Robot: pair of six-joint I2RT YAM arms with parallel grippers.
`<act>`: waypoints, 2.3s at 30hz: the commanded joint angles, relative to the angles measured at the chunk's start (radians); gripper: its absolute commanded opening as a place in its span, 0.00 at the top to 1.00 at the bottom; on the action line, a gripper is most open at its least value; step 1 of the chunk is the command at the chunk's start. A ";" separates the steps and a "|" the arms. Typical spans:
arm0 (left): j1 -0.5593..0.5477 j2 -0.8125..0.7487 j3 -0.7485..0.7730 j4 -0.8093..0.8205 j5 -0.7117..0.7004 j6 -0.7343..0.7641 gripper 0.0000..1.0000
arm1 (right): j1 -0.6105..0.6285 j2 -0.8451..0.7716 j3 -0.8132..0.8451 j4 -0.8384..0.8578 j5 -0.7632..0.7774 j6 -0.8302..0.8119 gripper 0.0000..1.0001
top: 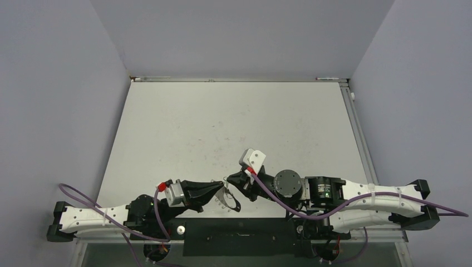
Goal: Put the keys on the keyring
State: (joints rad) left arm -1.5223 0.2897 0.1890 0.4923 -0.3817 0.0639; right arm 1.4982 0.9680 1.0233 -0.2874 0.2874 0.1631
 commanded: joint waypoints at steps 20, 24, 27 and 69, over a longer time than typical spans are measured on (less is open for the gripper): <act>0.001 0.001 -0.001 0.128 0.005 0.000 1.00 | -0.064 0.044 -0.028 0.065 -0.031 0.008 0.95; 0.001 -0.002 0.000 0.119 0.024 0.003 1.00 | -0.090 0.049 -0.029 0.072 -0.066 0.013 0.95; 0.001 -0.008 -0.002 0.117 0.042 0.006 1.00 | -0.100 0.053 -0.027 0.072 -0.087 0.020 0.95; 0.001 -0.093 0.055 -0.099 0.038 0.075 1.00 | -0.169 -0.011 -0.166 0.120 0.105 -0.020 0.95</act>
State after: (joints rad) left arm -1.5177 0.2008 0.1539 0.4805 -0.3080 0.1215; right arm 1.3293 0.9756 0.9138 -0.2649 0.2264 0.2428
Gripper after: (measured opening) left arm 0.006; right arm 0.059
